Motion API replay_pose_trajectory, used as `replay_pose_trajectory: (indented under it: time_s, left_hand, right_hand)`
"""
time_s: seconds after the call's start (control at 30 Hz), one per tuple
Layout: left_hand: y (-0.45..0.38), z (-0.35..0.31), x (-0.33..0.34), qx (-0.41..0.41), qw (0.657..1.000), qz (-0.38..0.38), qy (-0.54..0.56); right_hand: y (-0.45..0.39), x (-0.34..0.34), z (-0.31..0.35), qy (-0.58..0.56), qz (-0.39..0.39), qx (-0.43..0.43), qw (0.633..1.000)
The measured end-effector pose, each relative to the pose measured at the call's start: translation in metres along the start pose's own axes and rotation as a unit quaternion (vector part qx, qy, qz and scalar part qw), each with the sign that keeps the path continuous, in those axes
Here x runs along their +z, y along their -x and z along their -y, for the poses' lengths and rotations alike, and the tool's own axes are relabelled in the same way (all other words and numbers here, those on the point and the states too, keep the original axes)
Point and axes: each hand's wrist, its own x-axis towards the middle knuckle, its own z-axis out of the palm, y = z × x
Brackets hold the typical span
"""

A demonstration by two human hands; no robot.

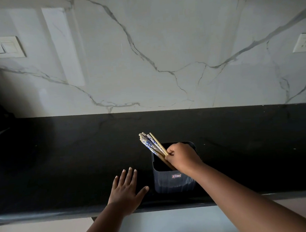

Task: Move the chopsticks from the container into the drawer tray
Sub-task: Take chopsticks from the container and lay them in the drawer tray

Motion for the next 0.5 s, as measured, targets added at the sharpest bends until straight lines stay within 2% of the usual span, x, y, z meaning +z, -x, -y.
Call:
replay_pose_trajectory:
  time_s: [0.13, 0.2, 0.33, 0.43, 0.5]
  left_hand:
    - [0.0, 0.0, -0.001, 0.002, 1.0, -0.003, 0.002]
    - [0.001, -0.002, -0.003, 0.003, 1.0, 0.002, 0.007]
    - [0.001, -0.006, -0.008, -0.016, 1.0, 0.012, 0.005]
    - [-0.002, -0.001, -0.001, 0.002, 0.999, -0.05, -0.012]
    - [-0.009, 0.008, 0.004, 0.064, 0.993, -0.096, -0.029]
  right_hand:
    - [-0.001, -0.025, 0.0, -0.085, -0.036, 0.006, 0.996]
    - [-0.001, -0.049, 0.005, -0.176, -0.049, 0.004, 0.983]
    - [0.008, -0.109, 0.02, -0.387, -0.055, 0.009, 0.921]
    - [0.022, -0.145, 0.028, -0.484, -0.025, -0.008, 0.875]
    - [0.027, -0.159, 0.031, -0.523, -0.004, -0.015, 0.852]
